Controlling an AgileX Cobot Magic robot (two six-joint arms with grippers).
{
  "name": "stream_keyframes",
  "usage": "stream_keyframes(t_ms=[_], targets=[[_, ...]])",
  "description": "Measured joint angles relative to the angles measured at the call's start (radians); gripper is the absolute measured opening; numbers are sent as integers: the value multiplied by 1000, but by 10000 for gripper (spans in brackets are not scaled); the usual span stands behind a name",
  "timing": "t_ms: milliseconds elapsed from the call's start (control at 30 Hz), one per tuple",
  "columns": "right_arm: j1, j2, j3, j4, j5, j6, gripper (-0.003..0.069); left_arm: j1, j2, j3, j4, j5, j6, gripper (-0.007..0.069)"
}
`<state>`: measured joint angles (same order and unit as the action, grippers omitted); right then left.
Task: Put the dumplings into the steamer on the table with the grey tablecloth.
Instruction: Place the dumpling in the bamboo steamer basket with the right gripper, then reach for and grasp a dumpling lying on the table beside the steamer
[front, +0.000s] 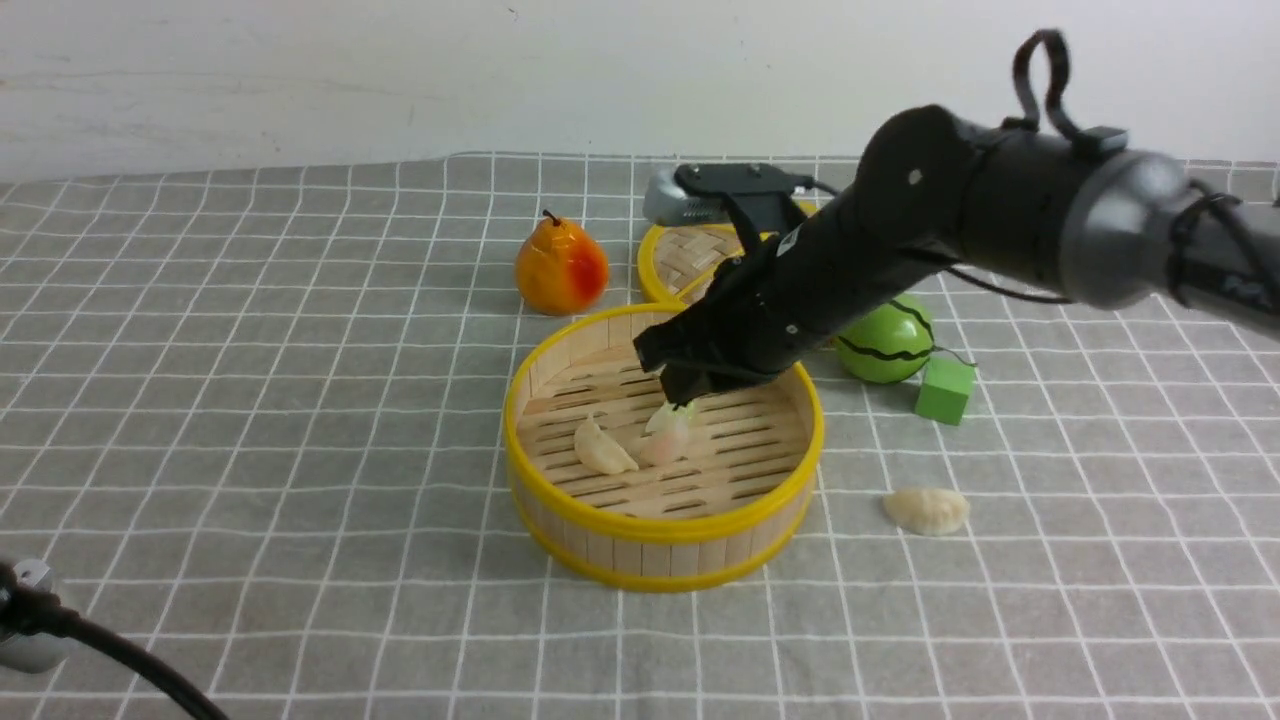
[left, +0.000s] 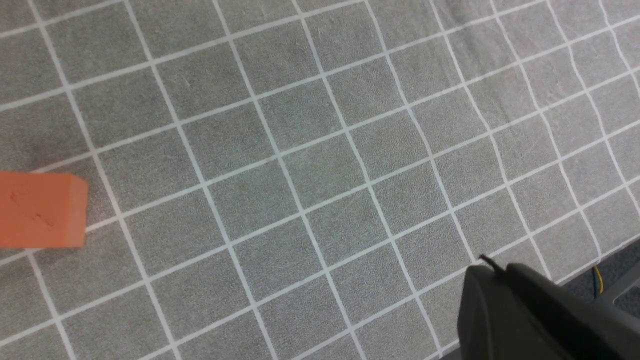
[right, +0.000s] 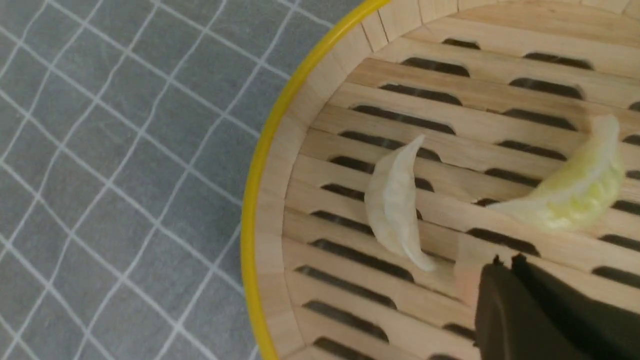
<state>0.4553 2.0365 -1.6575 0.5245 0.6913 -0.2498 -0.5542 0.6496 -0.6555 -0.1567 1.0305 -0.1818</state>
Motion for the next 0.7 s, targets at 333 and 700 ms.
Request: stream_keyframes(t_ms=[333,700], targets=[[-1,64,-15,-39,-21,0,109,0,0,0,0,0,0,20],[-9,-158,-62,-510,384,61,381,0,0,0,0,0,0,22]])
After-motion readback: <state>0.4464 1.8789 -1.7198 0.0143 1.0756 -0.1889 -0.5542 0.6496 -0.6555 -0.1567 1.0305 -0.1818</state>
